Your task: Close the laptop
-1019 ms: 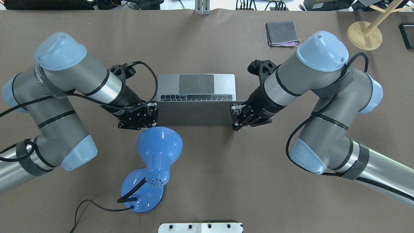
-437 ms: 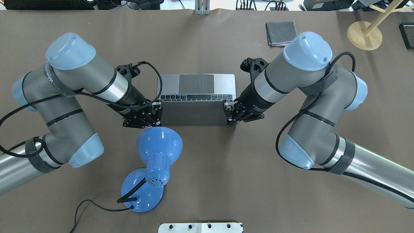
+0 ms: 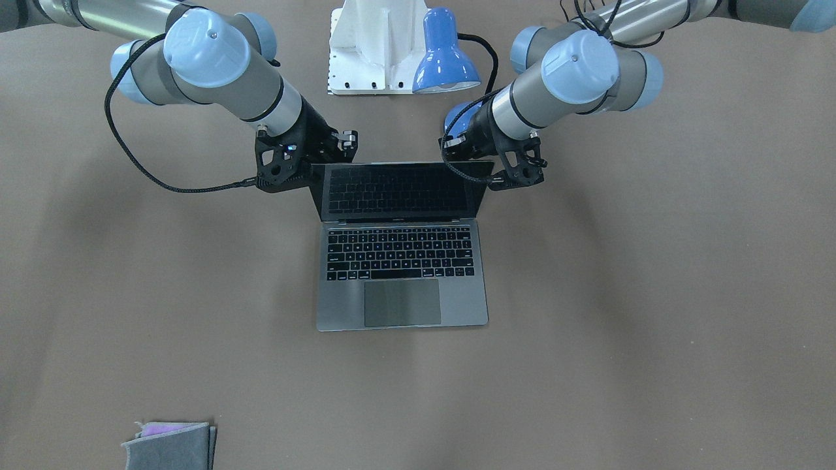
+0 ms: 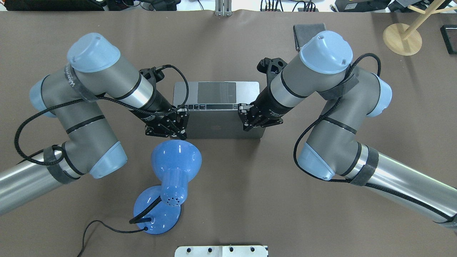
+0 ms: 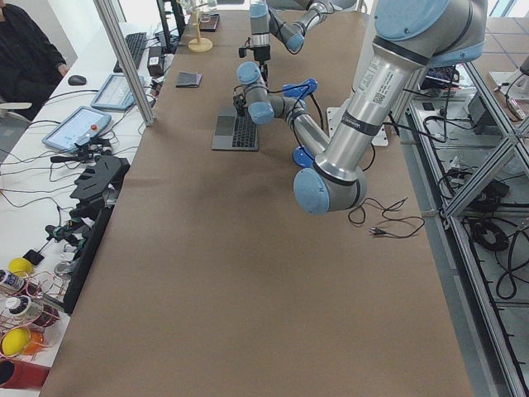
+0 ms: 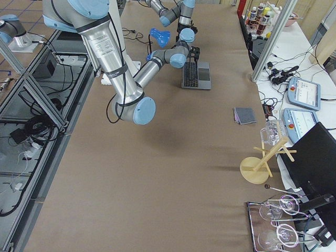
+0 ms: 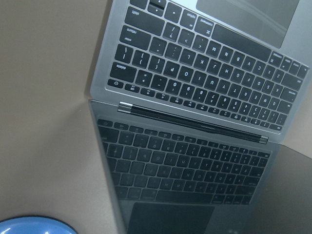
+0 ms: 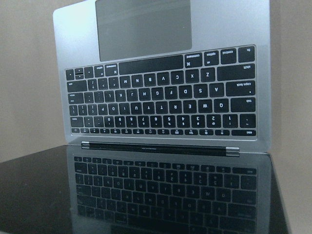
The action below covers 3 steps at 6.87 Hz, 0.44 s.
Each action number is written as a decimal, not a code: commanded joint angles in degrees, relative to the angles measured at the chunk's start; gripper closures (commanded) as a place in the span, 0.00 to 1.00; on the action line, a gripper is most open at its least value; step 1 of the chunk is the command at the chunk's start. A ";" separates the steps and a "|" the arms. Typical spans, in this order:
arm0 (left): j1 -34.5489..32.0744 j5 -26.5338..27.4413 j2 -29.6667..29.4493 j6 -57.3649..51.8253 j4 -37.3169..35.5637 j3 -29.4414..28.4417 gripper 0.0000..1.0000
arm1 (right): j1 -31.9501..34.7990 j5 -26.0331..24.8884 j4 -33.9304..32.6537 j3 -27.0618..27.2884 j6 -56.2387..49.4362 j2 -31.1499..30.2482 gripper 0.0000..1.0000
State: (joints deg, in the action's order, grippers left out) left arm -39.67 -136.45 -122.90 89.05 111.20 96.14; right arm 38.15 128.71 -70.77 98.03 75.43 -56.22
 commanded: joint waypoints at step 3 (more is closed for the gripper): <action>-1.10 3.73 -4.79 -0.19 0.16 -6.12 1.00 | 2.27 -1.53 3.45 -7.13 0.24 5.06 1.00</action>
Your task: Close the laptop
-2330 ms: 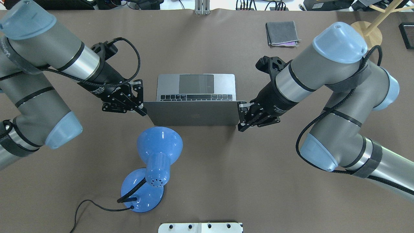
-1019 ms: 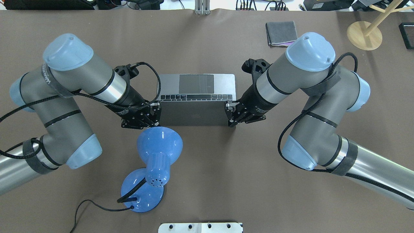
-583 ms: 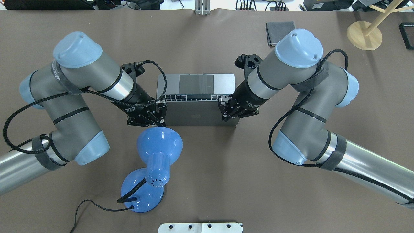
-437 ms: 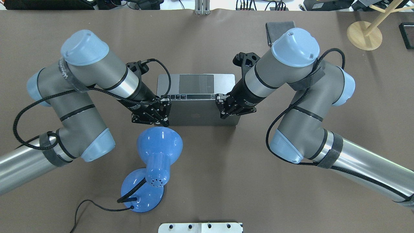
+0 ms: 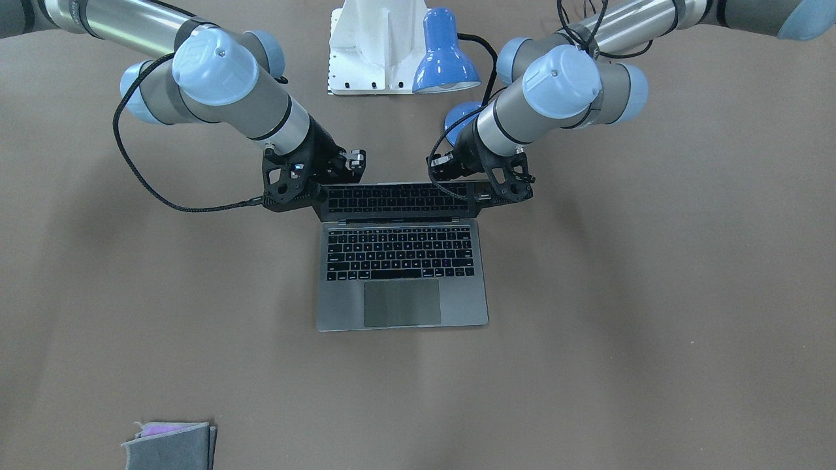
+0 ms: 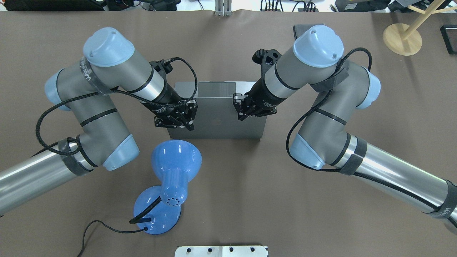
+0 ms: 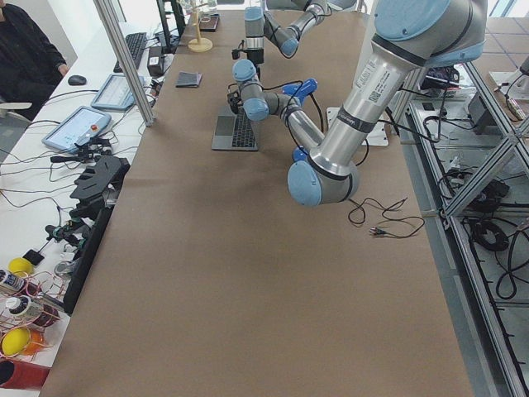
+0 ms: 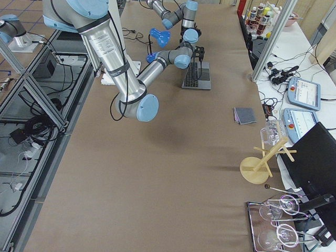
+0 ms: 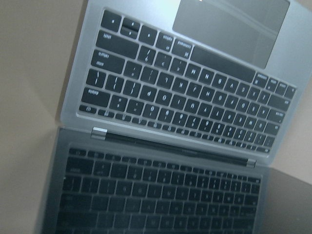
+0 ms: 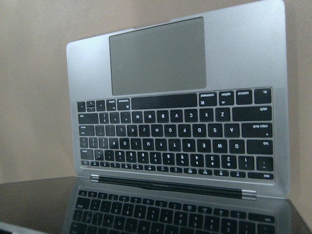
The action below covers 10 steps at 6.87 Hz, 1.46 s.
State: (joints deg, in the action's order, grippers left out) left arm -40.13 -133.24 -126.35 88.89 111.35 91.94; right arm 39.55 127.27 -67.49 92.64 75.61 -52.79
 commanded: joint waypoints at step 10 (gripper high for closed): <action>-1.71 12.55 -10.40 -0.47 12.11 -25.29 1.00 | 1.23 -8.88 10.78 -28.01 -0.73 12.26 1.00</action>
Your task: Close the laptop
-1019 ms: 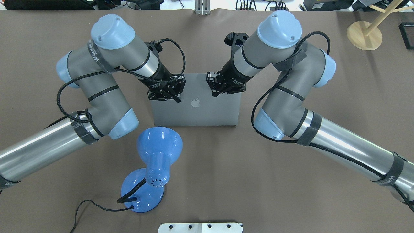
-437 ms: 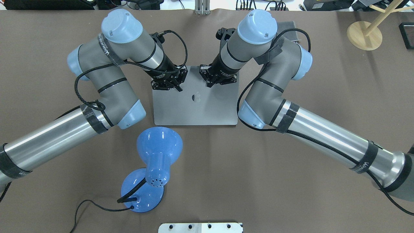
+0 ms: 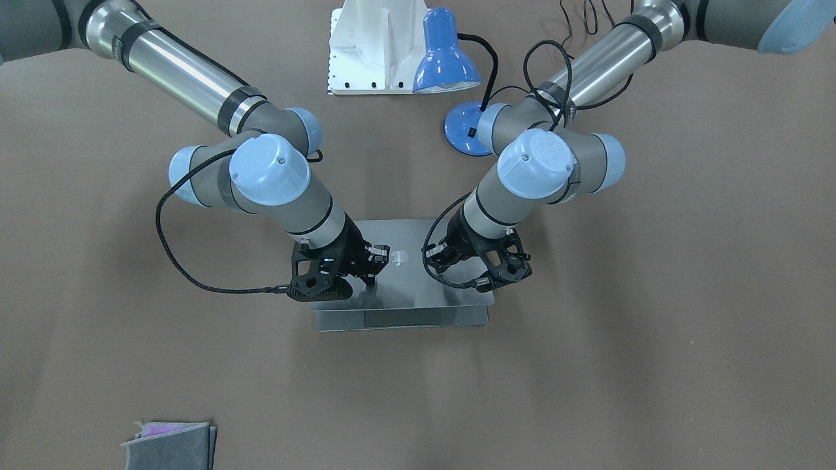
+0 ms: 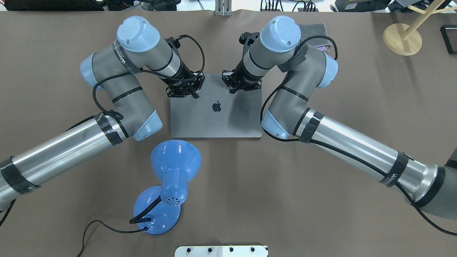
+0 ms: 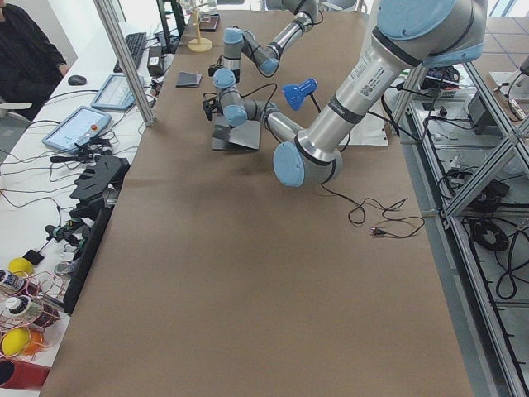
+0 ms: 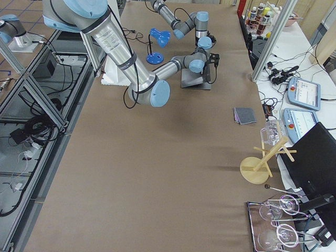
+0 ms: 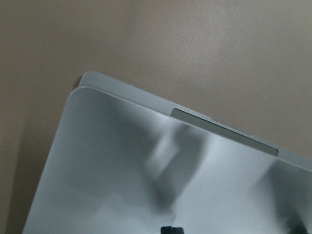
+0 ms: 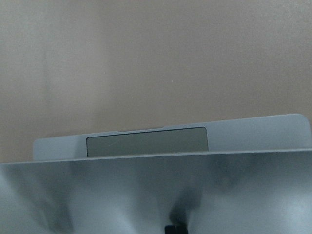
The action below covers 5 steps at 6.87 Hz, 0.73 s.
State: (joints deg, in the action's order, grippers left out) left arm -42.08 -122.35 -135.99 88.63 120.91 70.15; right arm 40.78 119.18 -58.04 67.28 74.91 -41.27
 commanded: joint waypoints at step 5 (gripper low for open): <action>0.60 2.74 -2.34 0.05 4.42 -5.99 1.00 | 0.78 -0.62 3.90 -6.46 0.58 3.55 1.00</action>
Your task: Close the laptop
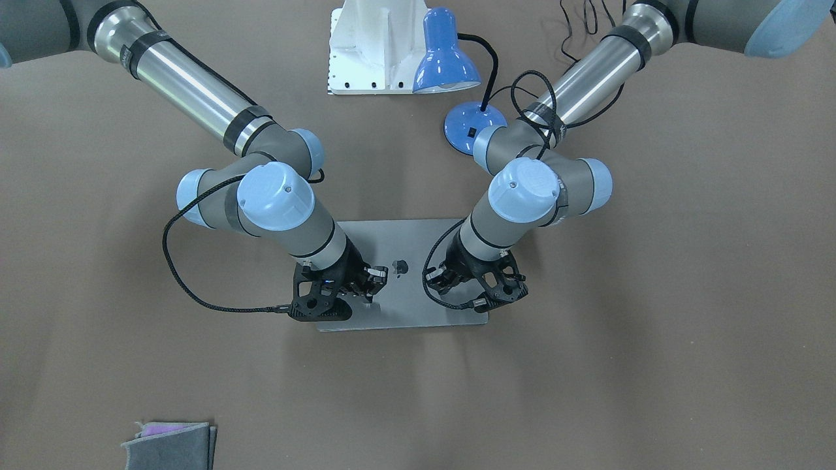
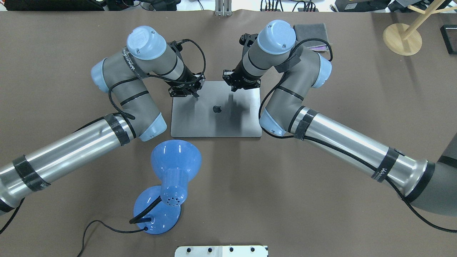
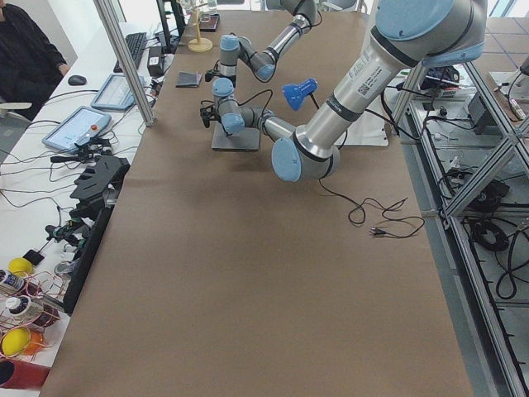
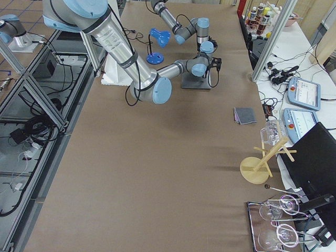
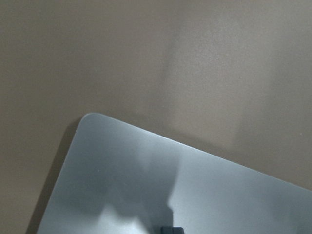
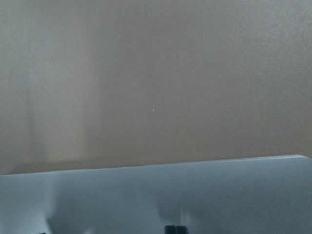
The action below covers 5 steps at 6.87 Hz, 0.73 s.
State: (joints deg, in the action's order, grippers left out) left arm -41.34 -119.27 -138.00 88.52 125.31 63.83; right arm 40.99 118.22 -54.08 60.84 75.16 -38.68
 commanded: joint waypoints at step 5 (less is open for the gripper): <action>-6.62 -3.92 5.43 -3.75 -16.45 20.31 0.02 | 11.63 14.65 -7.66 13.37 -3.15 -5.49 0.00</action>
State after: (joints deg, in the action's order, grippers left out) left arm -44.83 -120.87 -135.50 87.48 114.57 77.59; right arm 49.59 129.42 -57.40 68.74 74.03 -40.87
